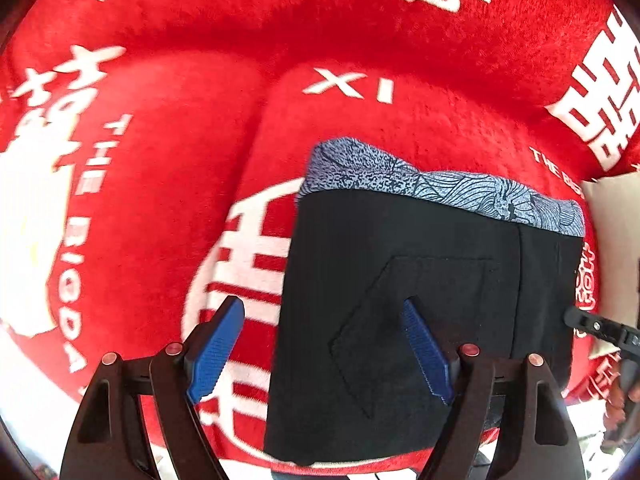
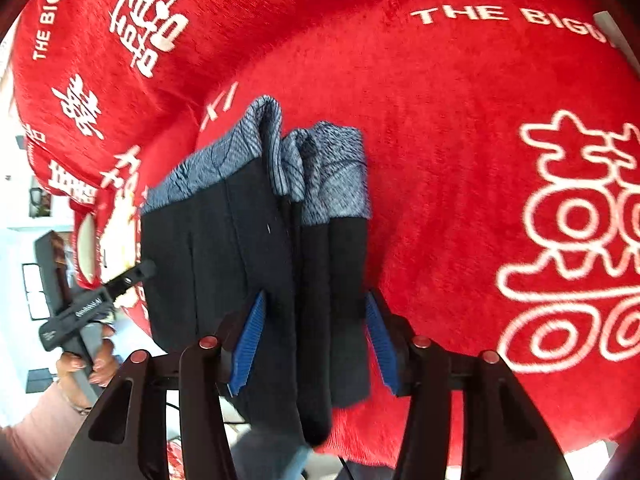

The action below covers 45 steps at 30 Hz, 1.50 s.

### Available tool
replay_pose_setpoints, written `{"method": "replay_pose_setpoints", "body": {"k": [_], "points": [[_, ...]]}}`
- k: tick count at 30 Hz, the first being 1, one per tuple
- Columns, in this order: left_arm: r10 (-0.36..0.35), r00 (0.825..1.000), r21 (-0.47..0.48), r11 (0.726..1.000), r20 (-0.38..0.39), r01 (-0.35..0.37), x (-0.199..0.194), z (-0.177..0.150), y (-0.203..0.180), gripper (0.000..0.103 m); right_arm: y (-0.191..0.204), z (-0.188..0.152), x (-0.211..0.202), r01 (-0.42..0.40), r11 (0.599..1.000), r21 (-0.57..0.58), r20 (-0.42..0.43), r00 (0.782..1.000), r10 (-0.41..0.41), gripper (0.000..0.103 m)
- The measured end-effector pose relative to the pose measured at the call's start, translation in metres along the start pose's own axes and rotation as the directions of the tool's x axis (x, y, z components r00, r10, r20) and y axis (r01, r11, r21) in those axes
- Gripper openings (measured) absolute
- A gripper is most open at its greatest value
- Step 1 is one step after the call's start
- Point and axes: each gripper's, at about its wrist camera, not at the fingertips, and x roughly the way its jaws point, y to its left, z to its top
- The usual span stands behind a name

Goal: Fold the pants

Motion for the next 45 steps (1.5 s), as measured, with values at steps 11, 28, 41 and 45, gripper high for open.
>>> {"method": "replay_pose_setpoints", "body": {"k": [11, 28, 41, 45], "points": [[0.064, 0.998, 0.118, 0.991, -0.027, -0.06, -0.038, -0.033, -0.027, 0.103, 0.036, -0.05, -0.046, 0.217, 0.975, 0.041, 0.076, 0.973, -0.22, 0.081], [0.155, 0.988, 0.168, 0.973, 0.027, -0.157, -0.11, -0.071, -0.027, 0.103, 0.132, -0.101, -0.076, 0.411, 0.911, 0.038, 0.168, 0.896, -0.411, 0.103], [0.118, 0.993, 0.165, 0.98, -0.008, -0.115, -0.126, -0.073, -0.027, 0.103, 0.15, -0.112, -0.082, 0.437, 0.899, 0.02, 0.137, 0.89, -0.436, 0.103], [0.116, 0.993, 0.177, 0.978, -0.013, -0.112, -0.128, -0.073, -0.03, 0.103, 0.152, -0.112, -0.082, 0.437, 0.899, 0.018, 0.136, 0.89, -0.435, 0.103]]}}
